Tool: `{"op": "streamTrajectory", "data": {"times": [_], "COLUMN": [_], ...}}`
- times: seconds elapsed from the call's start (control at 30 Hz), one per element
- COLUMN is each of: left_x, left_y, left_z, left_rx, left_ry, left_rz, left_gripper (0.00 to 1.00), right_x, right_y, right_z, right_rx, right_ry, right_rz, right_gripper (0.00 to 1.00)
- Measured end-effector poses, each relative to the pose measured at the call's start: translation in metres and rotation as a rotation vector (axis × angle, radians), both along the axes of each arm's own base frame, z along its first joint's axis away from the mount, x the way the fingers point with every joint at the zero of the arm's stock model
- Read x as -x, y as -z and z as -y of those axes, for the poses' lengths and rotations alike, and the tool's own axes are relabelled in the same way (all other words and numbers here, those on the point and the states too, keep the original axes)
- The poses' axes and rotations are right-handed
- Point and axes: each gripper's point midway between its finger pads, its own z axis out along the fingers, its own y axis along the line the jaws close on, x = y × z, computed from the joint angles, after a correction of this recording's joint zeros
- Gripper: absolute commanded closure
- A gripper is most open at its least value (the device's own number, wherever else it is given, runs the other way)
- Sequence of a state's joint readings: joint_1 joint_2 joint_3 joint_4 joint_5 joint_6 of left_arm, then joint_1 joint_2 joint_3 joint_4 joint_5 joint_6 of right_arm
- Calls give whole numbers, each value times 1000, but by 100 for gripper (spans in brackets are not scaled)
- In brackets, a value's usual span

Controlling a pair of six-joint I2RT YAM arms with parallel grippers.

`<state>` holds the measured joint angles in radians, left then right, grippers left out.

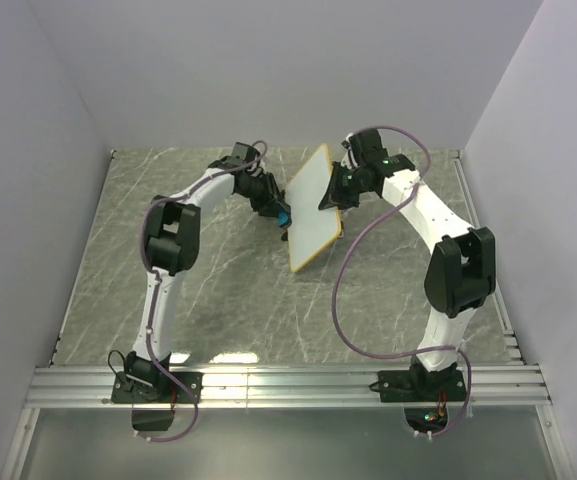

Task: Erase the whiteboard

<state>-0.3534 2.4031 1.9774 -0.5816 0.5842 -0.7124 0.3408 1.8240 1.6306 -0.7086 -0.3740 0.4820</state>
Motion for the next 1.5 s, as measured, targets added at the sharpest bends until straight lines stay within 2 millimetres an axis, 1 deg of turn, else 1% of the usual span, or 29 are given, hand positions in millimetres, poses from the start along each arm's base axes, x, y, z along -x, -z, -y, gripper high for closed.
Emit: {"op": "streamTrajectory", "data": {"times": [0.07,0.17,0.2,0.3,0.37,0.47,0.6,0.7,0.8,0.87,0.93,1.03,1.13,1.3,1.43,1.5], "left_x": [0,-3,-3,2,8,23,44,55,61,65,70,76,86,99,104,106], "left_y": [-14,-41,-53,-77,-85,-85,-71,-68,-75,-83,-93,-107,-113,-110,-106,-105], "left_z": [-13,-34,-41,-62,-70,-75,-81,-87,-97,-104,-113,-126,-139,-155,-158,-159], "left_rx": [-3,2,4,-1,-7,-20,-53,-79,-98,-109,-120,-133,-149,-176,-188,-191], "left_ry": [-22,-55,-67,-104,-116,-113,-109,-114,-124,-139,-155,-182,-208,-242,-247,-247], "left_rz": [6,48,68,108,118,115,68,50,66,82,102,140,153,133,113,107], "left_gripper": [100,100,100,100,100,100,100,100,100,100,100,100,100,100,100,100], "right_x": [6,17,19,24,22,15,8,-8,-25,-33,-39,-40,-40,-39,-42,-43], "right_y": [0,-5,-8,-22,-32,-38,-40,-48,-50,-45,-34,-20,-14,-9,-8,-3], "right_z": [-11,-30,-34,-45,-48,-45,-38,-41,-45,-47,-48,-49,-51,-51,-48,-42], "right_rx": [-28,-77,-90,-131,-153,-166,-167,-171,-168,-161,-147,-134,-119,-71,3,57], "right_ry": [-34,-98,-112,-153,-160,-147,-122,-116,-116,-117,-120,-128,-148,-160,-140,-121], "right_rz": [-23,-49,-53,-46,-30,-13,-10,21,52,54,47,24,26,47,69,71], "right_gripper": [100,100,100,100,100,100,100,100,100,100,100,100,100,100,100,100]}}
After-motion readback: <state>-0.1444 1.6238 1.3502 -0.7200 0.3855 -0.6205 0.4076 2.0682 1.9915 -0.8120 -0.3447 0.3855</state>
